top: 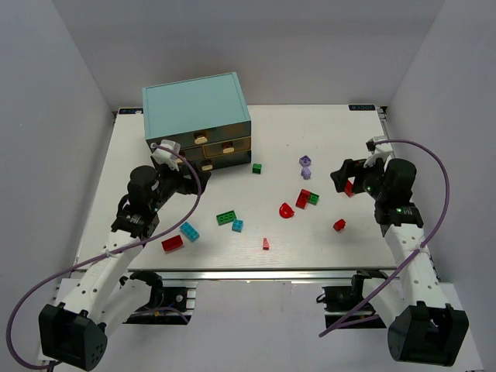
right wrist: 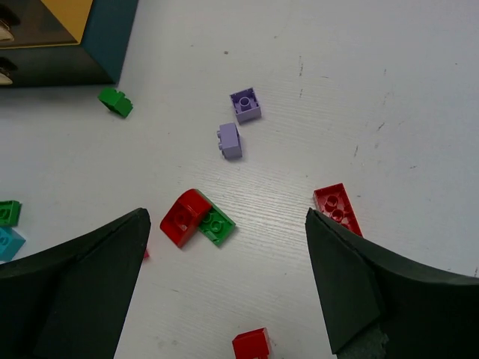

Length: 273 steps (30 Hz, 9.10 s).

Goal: Sort the legos into containers by color

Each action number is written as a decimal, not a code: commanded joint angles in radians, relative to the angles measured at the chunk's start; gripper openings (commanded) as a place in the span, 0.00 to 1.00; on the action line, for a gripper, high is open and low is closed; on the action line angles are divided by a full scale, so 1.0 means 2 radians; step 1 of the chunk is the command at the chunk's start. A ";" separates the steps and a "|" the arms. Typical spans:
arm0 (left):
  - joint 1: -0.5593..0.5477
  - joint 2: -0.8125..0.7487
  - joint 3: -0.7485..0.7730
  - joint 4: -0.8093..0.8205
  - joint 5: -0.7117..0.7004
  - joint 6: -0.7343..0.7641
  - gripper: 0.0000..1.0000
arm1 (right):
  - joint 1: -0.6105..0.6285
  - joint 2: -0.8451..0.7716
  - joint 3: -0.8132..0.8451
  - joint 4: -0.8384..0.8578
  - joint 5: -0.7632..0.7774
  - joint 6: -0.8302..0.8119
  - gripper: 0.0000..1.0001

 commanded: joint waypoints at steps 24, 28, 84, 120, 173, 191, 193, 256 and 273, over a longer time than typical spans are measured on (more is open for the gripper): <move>-0.020 0.138 0.154 -0.110 -0.061 -0.042 0.69 | 0.002 0.009 0.019 -0.053 -0.110 -0.157 0.89; -0.040 0.191 0.217 -0.161 -0.168 -0.051 0.78 | 0.002 0.000 0.018 -0.059 -0.134 -0.158 0.89; -0.091 0.342 0.319 -0.189 -0.334 -0.079 0.12 | 0.000 -0.025 -0.001 -0.021 -0.104 -0.134 0.59; -0.091 0.076 0.108 -0.215 -0.202 -0.072 0.85 | 0.002 -0.010 -0.004 -0.059 -0.199 -0.209 0.84; -0.085 -0.043 -0.075 -0.509 -0.336 -0.780 0.75 | 0.104 -0.008 -0.011 -0.042 -0.082 -0.235 0.70; -0.070 0.073 -0.083 -0.437 -0.362 -0.808 0.66 | 0.101 -0.015 -0.017 -0.039 -0.079 -0.242 0.69; -0.065 0.087 -0.081 -0.429 -0.361 -0.807 0.63 | 0.101 -0.015 -0.018 -0.038 -0.080 -0.242 0.69; -0.051 0.167 0.283 -0.147 -0.369 -0.240 0.15 | 0.101 0.021 -0.027 -0.027 -0.055 -0.249 0.68; -0.051 0.242 0.342 -0.168 -0.398 -0.196 0.76 | 0.100 0.026 -0.028 -0.027 -0.047 -0.253 0.70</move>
